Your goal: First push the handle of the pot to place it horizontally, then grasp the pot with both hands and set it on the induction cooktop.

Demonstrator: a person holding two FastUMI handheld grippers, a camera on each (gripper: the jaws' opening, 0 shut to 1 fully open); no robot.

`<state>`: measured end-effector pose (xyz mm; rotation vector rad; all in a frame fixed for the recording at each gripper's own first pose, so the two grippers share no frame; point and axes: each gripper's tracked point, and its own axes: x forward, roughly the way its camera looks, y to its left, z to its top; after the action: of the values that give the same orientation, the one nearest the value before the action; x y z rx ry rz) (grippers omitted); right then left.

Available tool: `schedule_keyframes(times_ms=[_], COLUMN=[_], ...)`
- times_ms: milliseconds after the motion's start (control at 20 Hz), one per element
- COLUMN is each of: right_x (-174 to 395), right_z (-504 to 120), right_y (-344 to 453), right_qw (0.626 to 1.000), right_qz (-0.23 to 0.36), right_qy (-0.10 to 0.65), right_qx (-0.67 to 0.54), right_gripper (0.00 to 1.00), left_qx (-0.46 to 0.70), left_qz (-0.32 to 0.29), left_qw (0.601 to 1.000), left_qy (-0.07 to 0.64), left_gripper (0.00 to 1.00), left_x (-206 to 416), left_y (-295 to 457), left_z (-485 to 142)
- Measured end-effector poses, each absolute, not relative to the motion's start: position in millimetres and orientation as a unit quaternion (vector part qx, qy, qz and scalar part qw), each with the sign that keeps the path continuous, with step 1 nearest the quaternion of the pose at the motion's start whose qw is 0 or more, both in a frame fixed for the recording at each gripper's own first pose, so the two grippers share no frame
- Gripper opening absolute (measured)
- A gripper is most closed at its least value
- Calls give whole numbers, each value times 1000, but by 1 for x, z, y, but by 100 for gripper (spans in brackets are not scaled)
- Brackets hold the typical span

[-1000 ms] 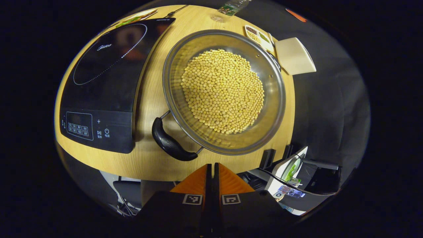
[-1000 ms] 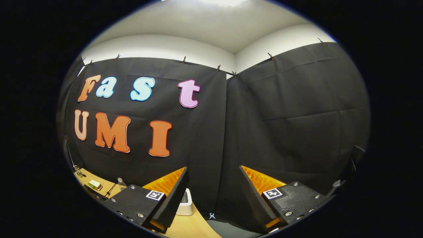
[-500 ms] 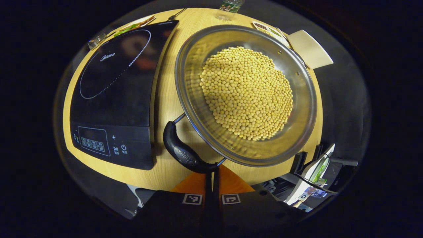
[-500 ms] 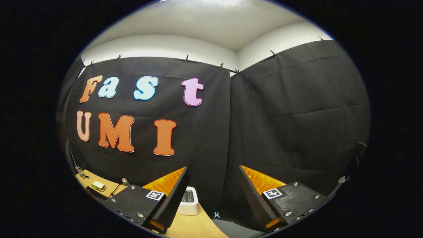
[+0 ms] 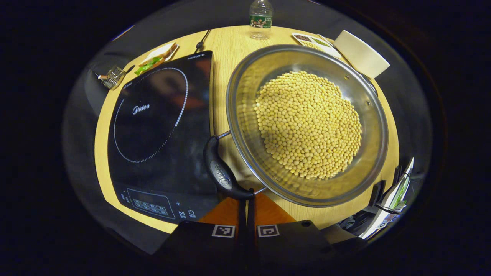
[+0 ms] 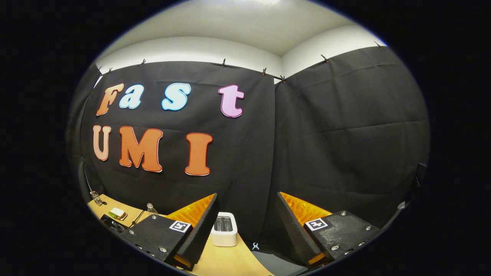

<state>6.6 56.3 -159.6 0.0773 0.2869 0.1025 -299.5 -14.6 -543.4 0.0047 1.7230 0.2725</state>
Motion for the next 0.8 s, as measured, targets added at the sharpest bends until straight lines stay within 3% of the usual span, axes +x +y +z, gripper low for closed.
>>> schedule_keyframes(times_ms=[500, 800], right_x=[4, -3], right_z=[-173, -210], right_y=[66, 79], right_qw=[985, 974], right_qz=[52, 58], right_qy=[161, 216], right_qx=[30, 27], right_gripper=[93, 93], left_qx=[54, 73], left_qz=[96, 86], left_qw=[687, 712], left_qy=[719, 693], left_gripper=[8, 8], left_x=[-271, -253], left_y=[8, 20], left_z=[-560, -569])
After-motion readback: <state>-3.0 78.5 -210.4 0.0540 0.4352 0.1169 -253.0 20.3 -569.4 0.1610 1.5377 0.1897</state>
